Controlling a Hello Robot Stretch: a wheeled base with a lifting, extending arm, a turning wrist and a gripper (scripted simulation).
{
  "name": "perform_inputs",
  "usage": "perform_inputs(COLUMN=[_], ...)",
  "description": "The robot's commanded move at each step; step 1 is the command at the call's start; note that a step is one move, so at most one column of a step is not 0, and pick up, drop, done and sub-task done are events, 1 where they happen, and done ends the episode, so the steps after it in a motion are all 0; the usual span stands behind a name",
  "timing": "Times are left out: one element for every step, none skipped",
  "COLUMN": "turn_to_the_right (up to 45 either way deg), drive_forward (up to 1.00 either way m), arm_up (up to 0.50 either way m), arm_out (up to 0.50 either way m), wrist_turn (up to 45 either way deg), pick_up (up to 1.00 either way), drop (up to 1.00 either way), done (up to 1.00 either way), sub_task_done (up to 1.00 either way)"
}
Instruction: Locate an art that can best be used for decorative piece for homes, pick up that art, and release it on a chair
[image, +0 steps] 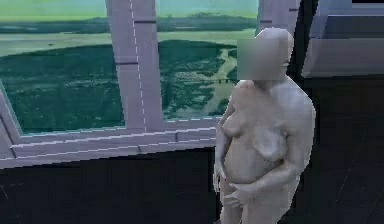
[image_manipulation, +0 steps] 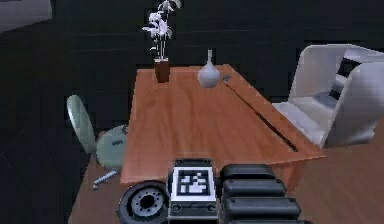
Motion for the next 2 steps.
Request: perform_inputs(turn_to_the_right=[45.0,27.0], drive_forward=[0.0,0.0], arm_up=[0.0,0.0], arm_out=[0.0,0.0], wrist_turn=[0.0,0.0], pick_up=[0.0,0.0], drop=[0.0,0.0], done=[0.0,0.0], sub_task_done=[0.0,0.0])
